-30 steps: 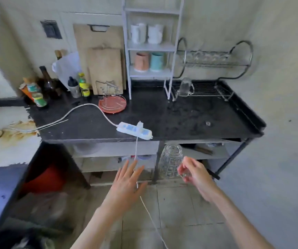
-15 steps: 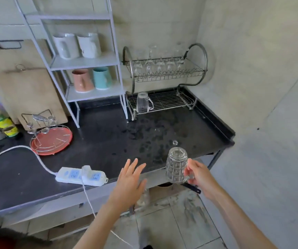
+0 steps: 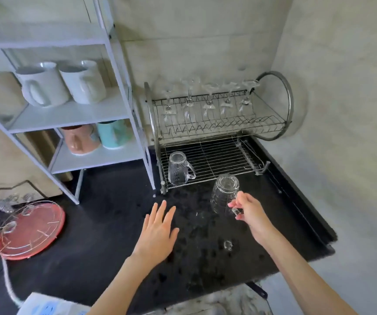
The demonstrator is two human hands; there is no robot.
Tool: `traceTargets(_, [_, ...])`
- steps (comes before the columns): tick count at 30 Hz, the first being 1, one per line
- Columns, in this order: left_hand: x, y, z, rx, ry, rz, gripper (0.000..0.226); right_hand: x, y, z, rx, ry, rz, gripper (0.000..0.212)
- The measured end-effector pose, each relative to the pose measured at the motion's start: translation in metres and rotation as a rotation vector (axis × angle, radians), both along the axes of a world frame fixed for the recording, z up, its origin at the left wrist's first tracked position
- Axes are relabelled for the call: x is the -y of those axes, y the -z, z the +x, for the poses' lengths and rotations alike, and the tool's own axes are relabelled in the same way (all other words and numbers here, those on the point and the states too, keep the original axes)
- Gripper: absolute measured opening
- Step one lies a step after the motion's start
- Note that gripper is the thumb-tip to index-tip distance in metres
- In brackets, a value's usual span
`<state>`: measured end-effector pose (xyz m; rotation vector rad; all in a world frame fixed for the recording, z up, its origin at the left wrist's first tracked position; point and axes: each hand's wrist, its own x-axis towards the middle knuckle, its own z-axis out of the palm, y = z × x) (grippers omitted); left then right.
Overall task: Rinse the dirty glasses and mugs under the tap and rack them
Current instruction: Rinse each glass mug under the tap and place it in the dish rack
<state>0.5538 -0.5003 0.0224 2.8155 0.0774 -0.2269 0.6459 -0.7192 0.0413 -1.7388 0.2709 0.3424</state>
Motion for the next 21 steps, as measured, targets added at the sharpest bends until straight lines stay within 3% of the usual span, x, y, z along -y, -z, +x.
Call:
traceTargets(7, [0.008, 0.025, 0.080, -0.062, -0.176, 0.067, 0.066, -0.020, 0.020, 0.119, 0.004, -0.165, 0.020, 0.028])
traceTargets(11, [0.011, 0.041, 0.108, -0.053, -0.272, 0.074, 0.102, -0.037, 0.037, 0.162, -0.067, -0.205, 0.055, 0.029])
traceTargets(16, [0.013, 0.038, 0.121, -0.179, -0.328, 0.117, 0.073, -0.050, 0.055, 0.185, -0.133, -0.241, 0.085, 0.031])
traceTargets(21, [0.013, 0.039, 0.121, -0.176, -0.308, 0.166, 0.069, -0.058, 0.062, 0.192, -0.178, -0.280, 0.101, 0.032])
